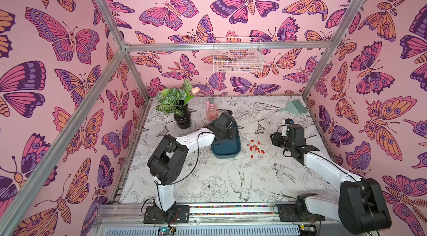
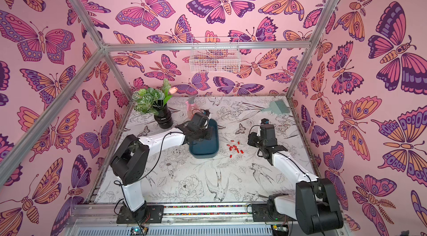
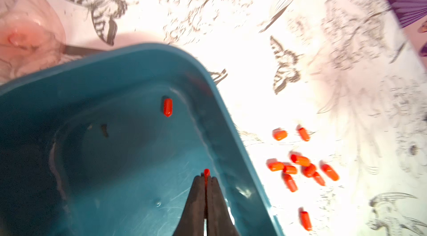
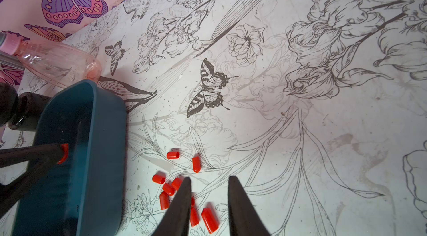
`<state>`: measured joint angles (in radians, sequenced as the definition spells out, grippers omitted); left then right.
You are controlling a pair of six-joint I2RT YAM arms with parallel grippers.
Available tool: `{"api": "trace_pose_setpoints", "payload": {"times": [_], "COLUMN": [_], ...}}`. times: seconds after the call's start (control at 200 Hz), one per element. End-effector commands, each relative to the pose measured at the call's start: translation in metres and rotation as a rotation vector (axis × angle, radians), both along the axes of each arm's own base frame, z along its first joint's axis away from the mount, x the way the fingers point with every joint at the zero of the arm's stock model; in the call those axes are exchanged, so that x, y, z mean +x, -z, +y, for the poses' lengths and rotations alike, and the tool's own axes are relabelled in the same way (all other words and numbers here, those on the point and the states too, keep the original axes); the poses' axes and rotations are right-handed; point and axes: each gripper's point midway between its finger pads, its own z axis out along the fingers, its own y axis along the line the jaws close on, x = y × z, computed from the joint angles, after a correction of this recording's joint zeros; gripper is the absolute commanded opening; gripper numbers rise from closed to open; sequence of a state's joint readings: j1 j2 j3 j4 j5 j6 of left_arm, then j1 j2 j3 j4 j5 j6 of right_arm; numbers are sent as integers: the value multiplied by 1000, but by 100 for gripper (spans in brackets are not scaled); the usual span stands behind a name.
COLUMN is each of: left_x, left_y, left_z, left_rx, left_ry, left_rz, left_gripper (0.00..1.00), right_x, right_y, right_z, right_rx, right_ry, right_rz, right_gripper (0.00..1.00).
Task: Take the screw protection sleeves out of the storage box
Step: Pick up the screw protection sleeve from the storage box, then place the screw protection sleeve at the center of the board.
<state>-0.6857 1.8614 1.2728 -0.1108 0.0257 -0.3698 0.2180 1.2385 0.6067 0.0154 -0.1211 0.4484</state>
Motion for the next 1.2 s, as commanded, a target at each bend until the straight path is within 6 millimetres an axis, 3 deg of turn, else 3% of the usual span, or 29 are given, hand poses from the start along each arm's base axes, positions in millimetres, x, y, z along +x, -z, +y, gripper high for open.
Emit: {"api": "trace_pose_setpoints", "payload": {"times": [0.0, 0.21, 0.551, 0.776, 1.197], "left_x": [-2, -9, -26, -36, -46], "left_y": [-16, -36, -56, -35, 3], "left_z": [-3, -21, -81, -103, -120], "left_rx": [-27, -70, -175, -200, -125], "left_ry": [11, 63, 238, 326, 378], "left_rz": [-43, -71, -73, 27, 139], "left_gripper": [7, 7, 8, 9, 10], "right_x": [7, 7, 6, 7, 9], "right_y": [-13, -14, -17, -14, -10], "right_z": [1, 0, -4, -7, -9], "right_rx": [14, 10, 1, 3, 2], "right_ry": [2, 3, 26, 47, 61], "right_rz": [-25, -23, -29, -25, -15], "right_gripper": [31, 31, 31, 31, 31]}}
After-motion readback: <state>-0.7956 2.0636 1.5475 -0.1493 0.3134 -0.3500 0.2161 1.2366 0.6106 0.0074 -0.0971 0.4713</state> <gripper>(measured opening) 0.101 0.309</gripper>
